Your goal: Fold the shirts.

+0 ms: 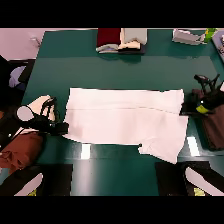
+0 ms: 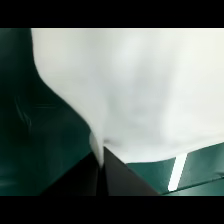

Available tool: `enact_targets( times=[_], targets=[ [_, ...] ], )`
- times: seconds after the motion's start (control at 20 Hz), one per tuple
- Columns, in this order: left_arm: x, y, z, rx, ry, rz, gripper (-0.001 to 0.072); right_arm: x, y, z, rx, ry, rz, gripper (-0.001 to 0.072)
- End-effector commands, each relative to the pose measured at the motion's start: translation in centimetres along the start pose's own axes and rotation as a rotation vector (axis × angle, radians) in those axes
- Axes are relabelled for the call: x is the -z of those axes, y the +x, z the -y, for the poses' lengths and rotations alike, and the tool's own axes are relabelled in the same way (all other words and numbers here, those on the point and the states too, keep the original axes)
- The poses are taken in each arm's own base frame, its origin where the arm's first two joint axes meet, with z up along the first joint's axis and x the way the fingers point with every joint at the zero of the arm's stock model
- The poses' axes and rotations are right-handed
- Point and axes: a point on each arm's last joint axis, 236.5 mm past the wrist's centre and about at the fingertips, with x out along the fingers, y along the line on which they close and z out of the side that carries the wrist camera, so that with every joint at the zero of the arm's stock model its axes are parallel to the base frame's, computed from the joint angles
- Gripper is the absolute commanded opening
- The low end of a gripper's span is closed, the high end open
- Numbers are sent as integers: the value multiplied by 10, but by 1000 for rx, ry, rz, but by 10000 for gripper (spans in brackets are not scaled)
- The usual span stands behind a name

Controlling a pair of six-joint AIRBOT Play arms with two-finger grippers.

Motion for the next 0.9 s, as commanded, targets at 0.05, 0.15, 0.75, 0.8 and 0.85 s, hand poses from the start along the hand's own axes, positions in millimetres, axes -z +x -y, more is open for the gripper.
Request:
enact_targets(
  times=[0.05, 0.15, 0.75, 0.8, 0.85],
  targets=[
    [-11, -17, 10, 16, 38, 49, 23, 71, 25, 25, 26, 87, -121, 580],
    [-12, -17, 10, 18, 37, 53, 23, 105, 42, 31, 20, 140, -179, 609],
    [-12, -17, 10, 19, 42, 55, 23, 124, 92, 1, -48, 136, -264, 553],
    [-12, -17, 10, 19, 44, 55, 24, 125, 95, -2, -43, 126, -274, 548],
    [-13, -17, 10, 19, 44, 57, 24, 126, 97, -4, -40, 109, -282, 545]
  ],
)
